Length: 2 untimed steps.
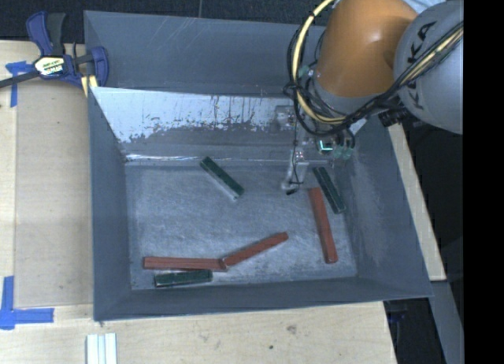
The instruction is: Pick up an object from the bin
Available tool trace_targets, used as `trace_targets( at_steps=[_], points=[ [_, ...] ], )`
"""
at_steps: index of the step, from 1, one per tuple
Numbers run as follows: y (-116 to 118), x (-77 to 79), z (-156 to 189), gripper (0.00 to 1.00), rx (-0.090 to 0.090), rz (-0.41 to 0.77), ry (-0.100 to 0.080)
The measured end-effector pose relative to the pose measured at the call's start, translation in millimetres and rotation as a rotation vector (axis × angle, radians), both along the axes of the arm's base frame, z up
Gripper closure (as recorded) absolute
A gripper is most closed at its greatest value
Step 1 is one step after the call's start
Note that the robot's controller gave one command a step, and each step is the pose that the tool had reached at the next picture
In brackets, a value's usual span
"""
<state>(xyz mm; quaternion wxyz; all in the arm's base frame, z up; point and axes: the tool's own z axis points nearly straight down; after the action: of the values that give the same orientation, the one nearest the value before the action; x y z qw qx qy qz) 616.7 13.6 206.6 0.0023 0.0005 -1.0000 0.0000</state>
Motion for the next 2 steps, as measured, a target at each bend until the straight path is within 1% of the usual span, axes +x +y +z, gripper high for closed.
trace_targets(
  at_steps=[1,2],
  points=[
    [-29.1,-66.4,-138.1,0.00,0.001,0.058,0.000],
    [3.6,-115.2,-135.3,0.00,0.000,0.157,-0.009]
  ],
)
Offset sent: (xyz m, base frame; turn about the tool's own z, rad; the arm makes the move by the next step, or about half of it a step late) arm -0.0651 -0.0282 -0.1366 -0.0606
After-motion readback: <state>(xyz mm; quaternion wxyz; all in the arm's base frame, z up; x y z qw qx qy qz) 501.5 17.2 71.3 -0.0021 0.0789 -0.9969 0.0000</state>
